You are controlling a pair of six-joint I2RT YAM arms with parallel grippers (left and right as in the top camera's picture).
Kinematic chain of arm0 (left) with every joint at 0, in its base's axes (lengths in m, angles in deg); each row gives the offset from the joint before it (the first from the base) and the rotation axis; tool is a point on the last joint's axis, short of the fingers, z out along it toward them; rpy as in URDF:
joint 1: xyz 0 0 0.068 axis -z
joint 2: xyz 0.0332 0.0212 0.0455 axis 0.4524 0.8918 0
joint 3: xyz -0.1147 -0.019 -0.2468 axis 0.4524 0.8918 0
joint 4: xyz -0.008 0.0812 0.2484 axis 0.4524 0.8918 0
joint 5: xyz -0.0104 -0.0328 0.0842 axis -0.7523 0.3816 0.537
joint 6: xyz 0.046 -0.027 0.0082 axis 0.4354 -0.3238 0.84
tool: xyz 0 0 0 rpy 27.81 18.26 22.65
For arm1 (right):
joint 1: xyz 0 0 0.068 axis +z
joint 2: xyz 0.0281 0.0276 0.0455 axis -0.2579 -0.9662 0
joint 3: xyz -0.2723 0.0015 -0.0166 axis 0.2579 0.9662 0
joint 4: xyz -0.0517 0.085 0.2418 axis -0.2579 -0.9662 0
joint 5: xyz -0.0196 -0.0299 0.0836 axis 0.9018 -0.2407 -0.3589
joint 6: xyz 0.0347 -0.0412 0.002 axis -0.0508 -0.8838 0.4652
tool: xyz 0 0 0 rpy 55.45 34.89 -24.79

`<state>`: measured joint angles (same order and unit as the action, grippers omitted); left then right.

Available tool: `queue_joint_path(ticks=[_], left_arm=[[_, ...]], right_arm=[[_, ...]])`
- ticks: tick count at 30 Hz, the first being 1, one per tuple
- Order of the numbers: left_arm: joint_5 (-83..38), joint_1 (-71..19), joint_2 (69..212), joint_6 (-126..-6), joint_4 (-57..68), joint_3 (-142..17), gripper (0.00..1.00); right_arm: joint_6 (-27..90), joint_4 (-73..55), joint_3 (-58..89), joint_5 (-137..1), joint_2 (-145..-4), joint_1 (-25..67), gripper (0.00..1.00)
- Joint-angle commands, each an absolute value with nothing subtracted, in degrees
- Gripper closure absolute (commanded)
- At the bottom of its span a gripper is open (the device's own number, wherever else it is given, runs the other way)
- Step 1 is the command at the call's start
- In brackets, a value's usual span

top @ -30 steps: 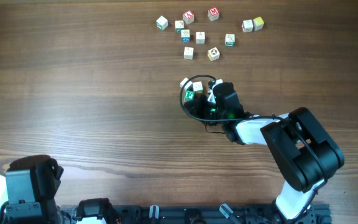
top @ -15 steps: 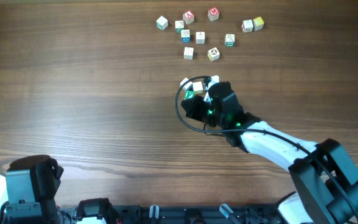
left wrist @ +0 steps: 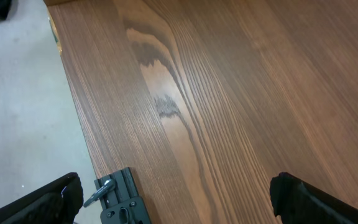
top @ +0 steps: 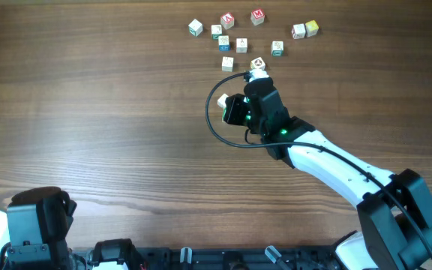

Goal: Form a circle

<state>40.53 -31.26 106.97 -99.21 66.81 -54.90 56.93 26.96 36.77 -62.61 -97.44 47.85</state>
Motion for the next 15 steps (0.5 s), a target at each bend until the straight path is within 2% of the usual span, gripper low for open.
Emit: queue_joint_path(ticks=[1,6,9,15], left_arm=[[40.69,-31.67,106.86,-99.91,66.68,-54.86,0.0],[40.71,-31.67,106.86,-99.89,66.7,-54.86,0.0],[40.71,-31.67,106.86,-99.91,66.7,-54.86,0.0],[40.71,-31.67,106.86,-99.89,66.7,-54.86,0.0]], right_arm=[[56.17,25.61,35.9,-55.44,-97.88,47.98,0.96],[61.63,22.88,35.83,-51.68,-97.88,47.46,0.95],[65.37,19.9,35.83,-51.97,-97.88,43.9,0.96],[62.97,17.52,36.29,-63.57,-97.9,32.75,0.96]])
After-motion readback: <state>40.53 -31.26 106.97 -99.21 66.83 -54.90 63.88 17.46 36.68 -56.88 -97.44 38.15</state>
